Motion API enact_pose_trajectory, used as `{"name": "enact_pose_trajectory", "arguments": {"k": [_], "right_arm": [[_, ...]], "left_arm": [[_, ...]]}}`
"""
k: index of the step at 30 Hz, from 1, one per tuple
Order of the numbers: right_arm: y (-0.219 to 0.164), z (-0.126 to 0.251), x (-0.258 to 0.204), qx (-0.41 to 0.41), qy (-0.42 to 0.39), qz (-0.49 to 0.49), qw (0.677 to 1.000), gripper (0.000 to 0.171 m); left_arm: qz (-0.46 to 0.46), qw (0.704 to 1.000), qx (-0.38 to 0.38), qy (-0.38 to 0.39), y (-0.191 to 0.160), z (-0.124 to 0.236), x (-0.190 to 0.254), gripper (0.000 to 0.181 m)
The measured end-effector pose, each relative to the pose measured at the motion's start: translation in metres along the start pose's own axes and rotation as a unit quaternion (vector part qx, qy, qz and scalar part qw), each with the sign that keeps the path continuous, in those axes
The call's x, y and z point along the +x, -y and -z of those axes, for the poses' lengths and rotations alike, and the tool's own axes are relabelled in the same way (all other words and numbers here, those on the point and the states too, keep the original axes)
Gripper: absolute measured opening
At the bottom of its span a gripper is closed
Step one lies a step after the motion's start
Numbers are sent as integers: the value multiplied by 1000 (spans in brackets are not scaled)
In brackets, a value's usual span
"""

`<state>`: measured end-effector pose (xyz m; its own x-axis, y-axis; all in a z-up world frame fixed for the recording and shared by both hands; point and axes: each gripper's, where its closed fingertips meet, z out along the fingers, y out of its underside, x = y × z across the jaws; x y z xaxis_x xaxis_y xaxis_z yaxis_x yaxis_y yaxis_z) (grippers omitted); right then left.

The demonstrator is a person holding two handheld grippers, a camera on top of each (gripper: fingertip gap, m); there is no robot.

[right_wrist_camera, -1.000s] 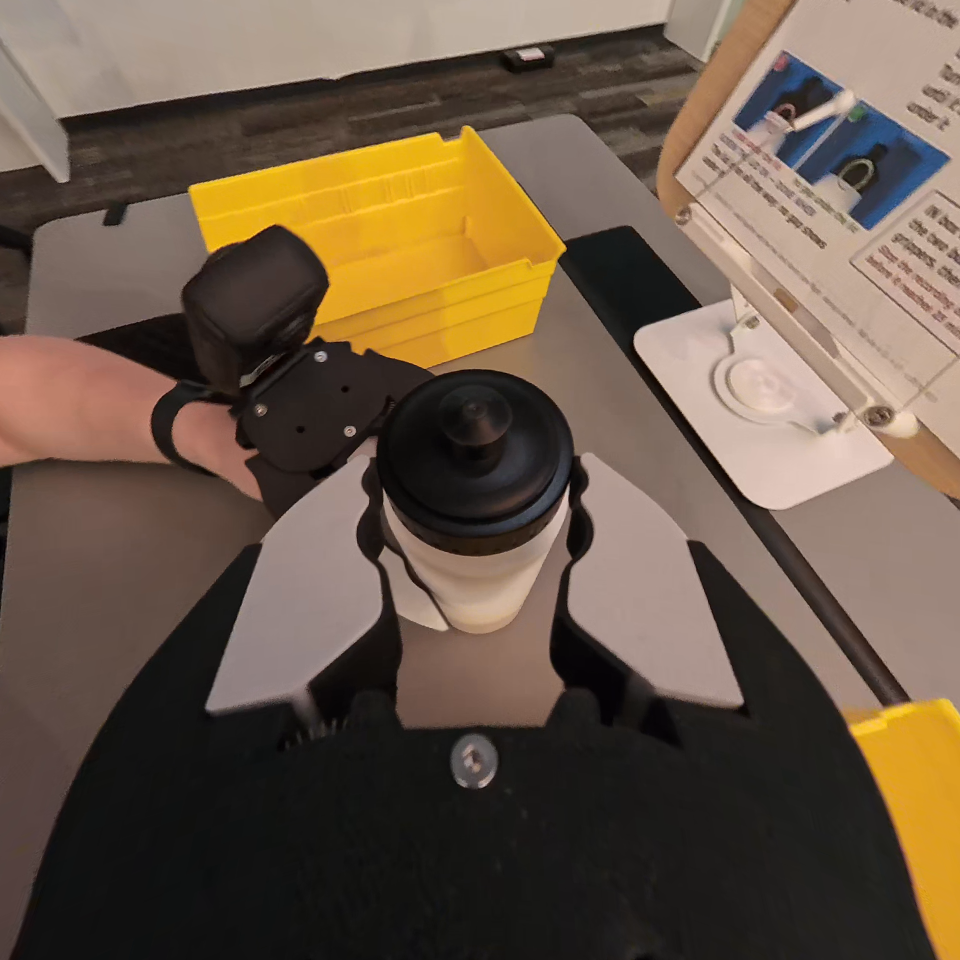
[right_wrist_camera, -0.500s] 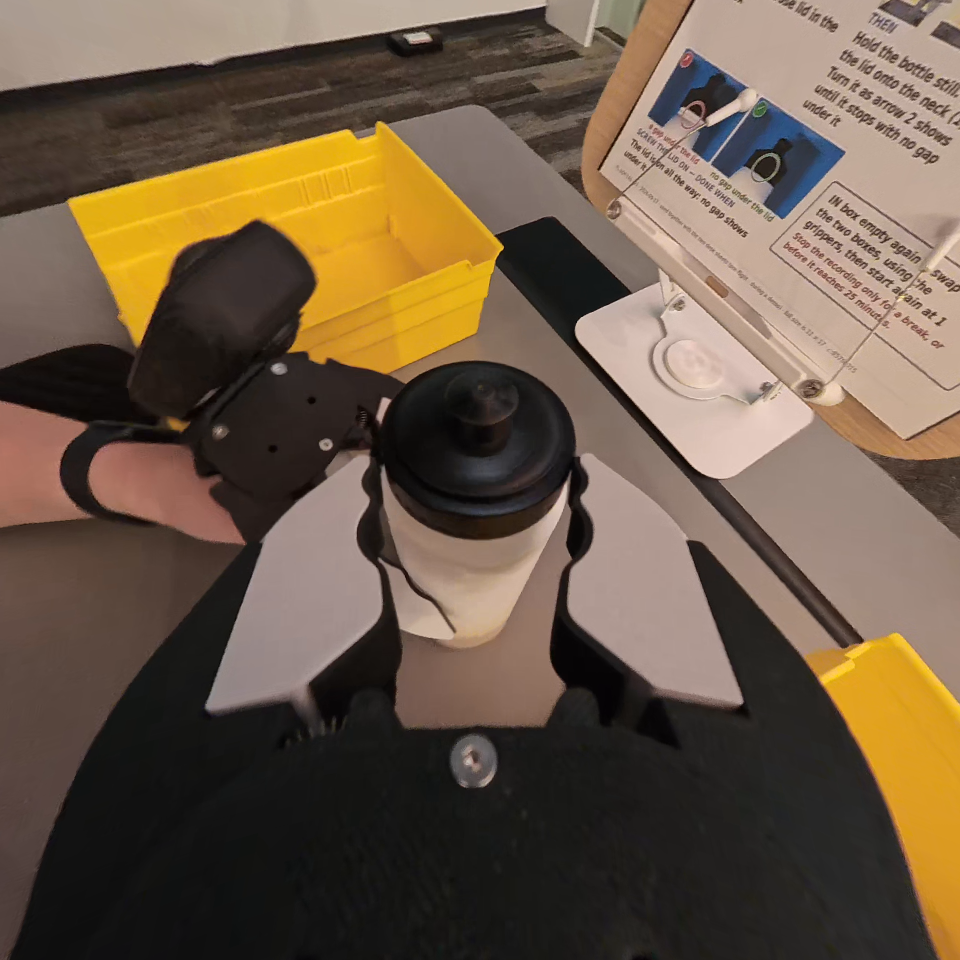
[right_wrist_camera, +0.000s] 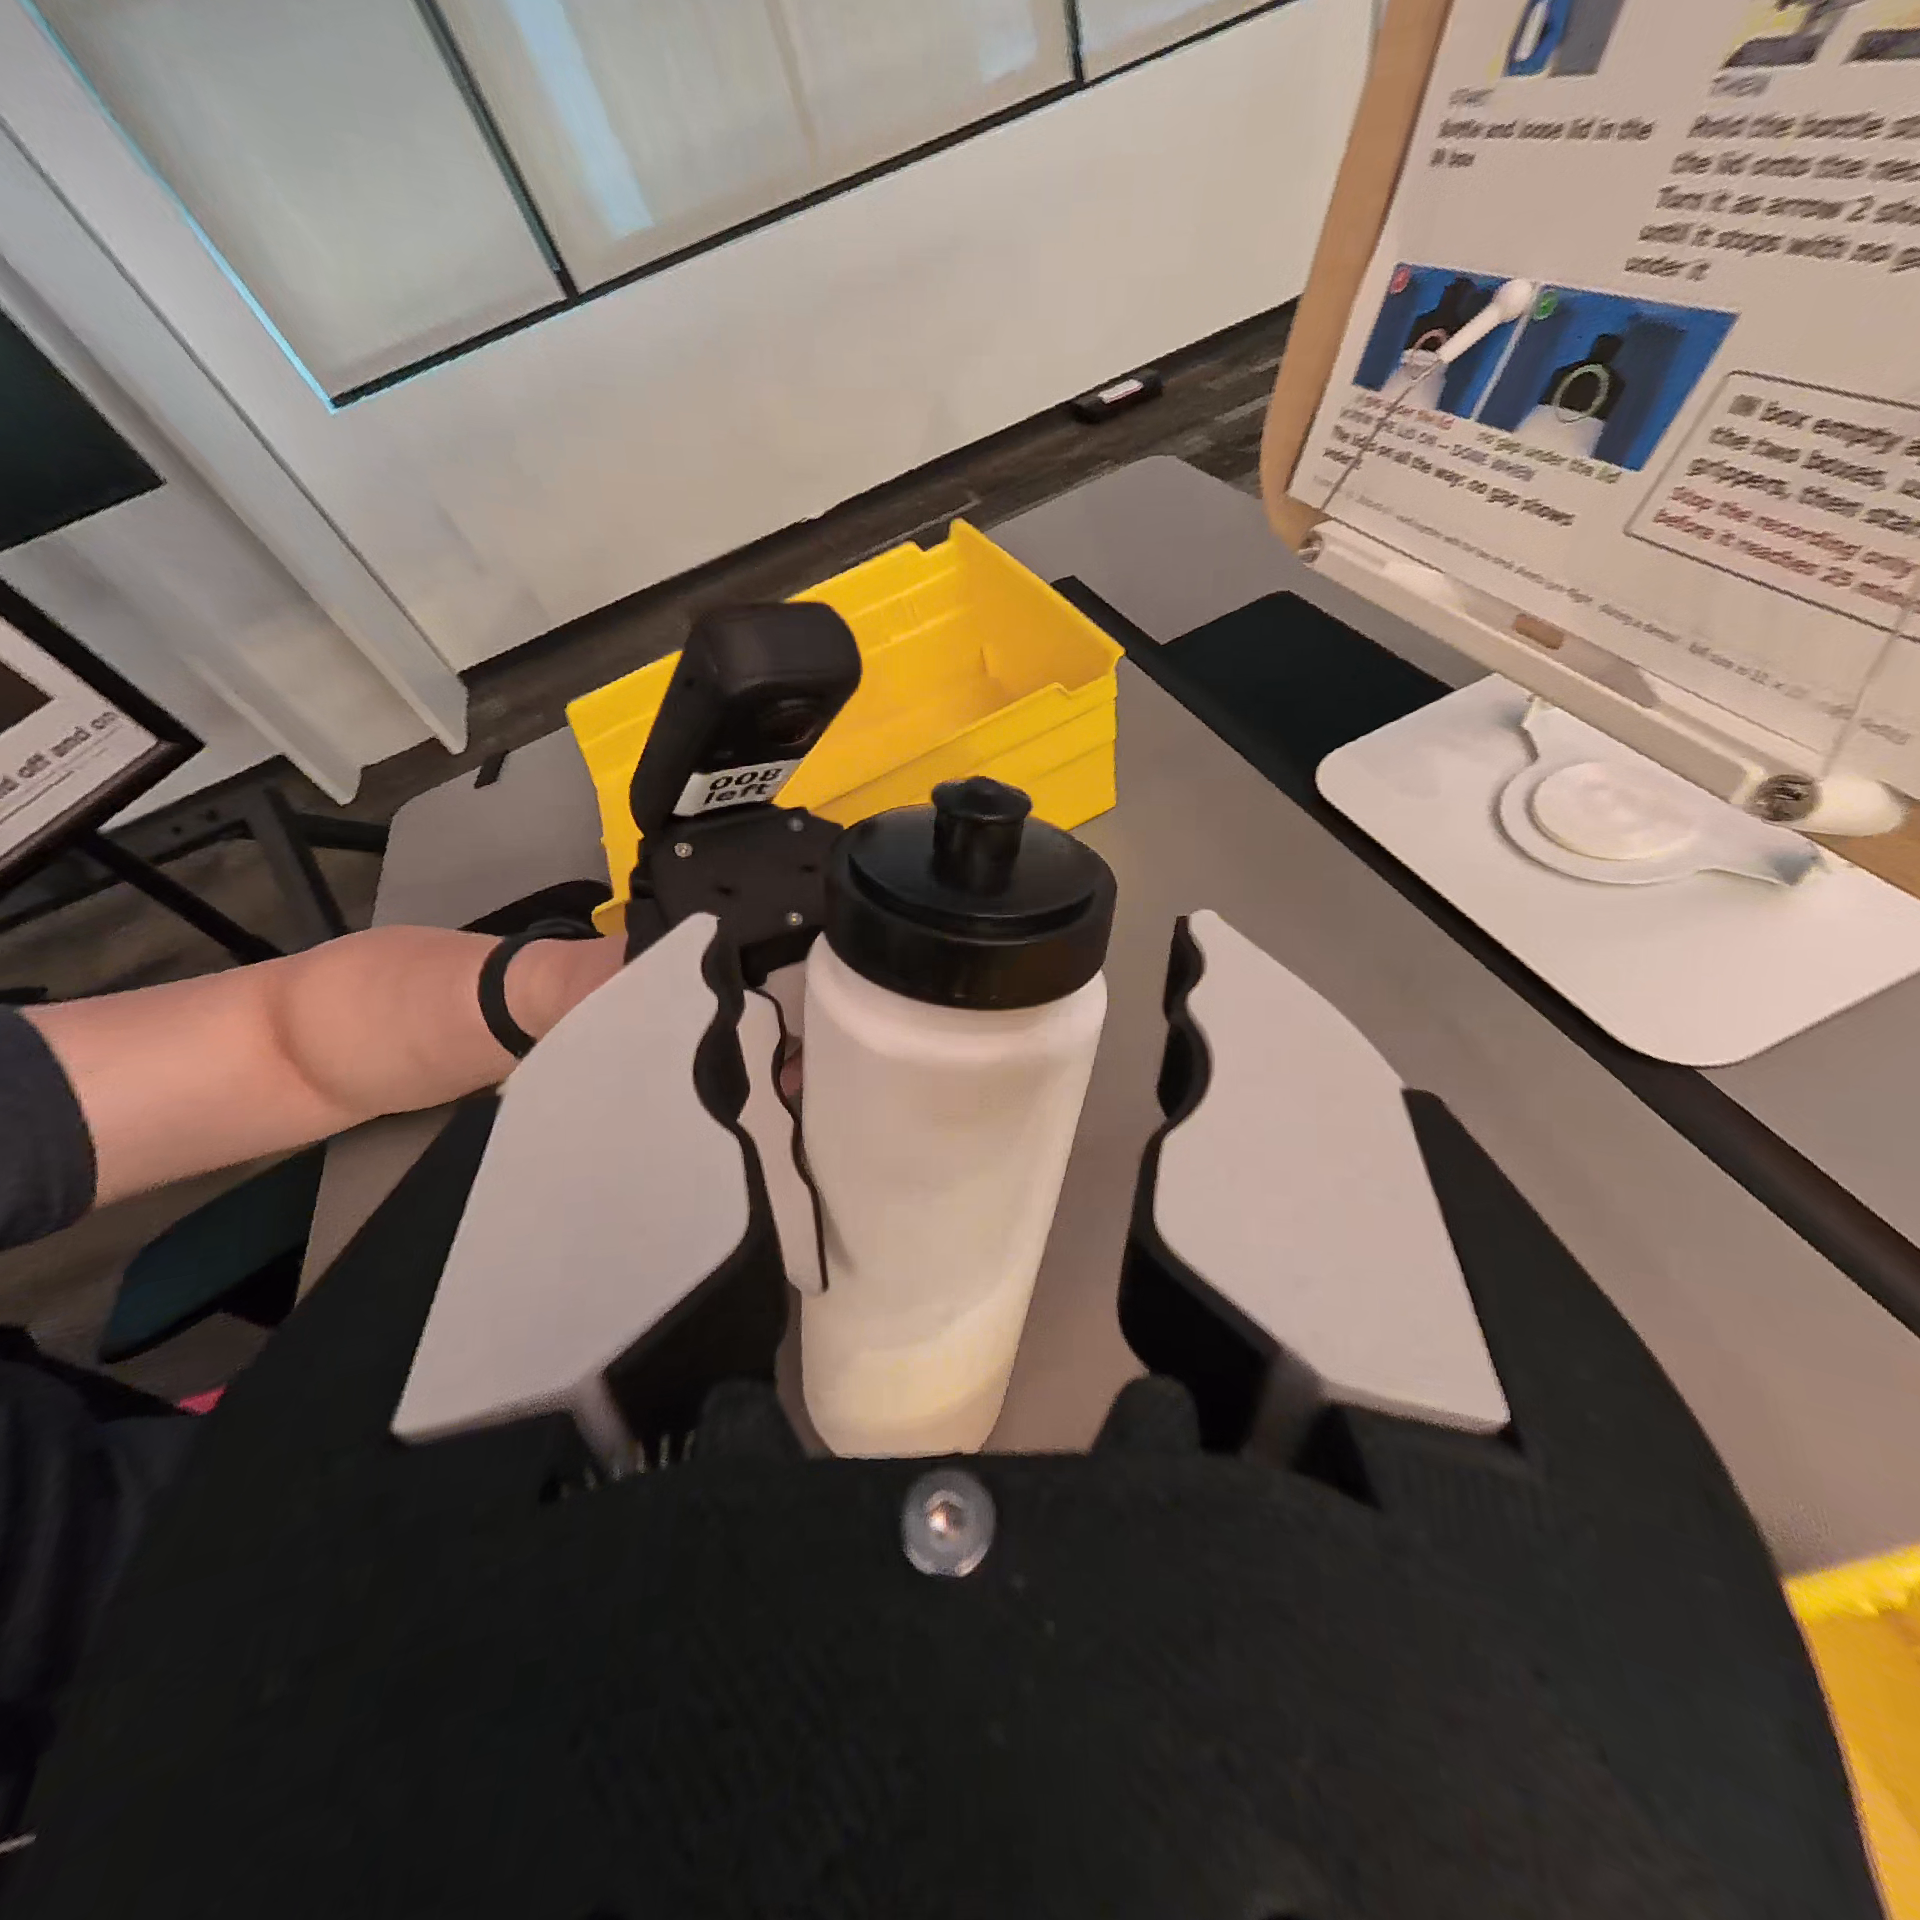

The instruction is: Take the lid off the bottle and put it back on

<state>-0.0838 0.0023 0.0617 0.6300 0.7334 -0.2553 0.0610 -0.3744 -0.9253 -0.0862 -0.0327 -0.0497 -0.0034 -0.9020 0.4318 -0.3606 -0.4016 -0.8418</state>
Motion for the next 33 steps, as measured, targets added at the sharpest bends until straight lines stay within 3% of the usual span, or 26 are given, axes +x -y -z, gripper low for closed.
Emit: {"name": "enact_pose_trajectory", "arguments": {"k": [9, 14, 21, 30, 33], "right_arm": [[-21, -7, -22, -29, 79, 144, 986, 78], [-30, -4, -43, -53, 124, 171, 976, 77], [-31, -10, -37, -81, 70, 178, 978, 77], [-11, -45, -10, -24, -123, 107, 986, 77], [-14, -43, -12, -44, -116, 134, 983, 77]], "left_arm": [[-131, 990, -1, 49, -1, -8, 7, 86], [-214, 975, -4, 62, -6, -16, 15, 86], [-208, 972, 17, 109, -1, -15, 5, 86], [-160, 959, 41, 232, 10, 9, -34, 85], [-167, 959, 40, 227, 10, 8, -33, 85]]}}
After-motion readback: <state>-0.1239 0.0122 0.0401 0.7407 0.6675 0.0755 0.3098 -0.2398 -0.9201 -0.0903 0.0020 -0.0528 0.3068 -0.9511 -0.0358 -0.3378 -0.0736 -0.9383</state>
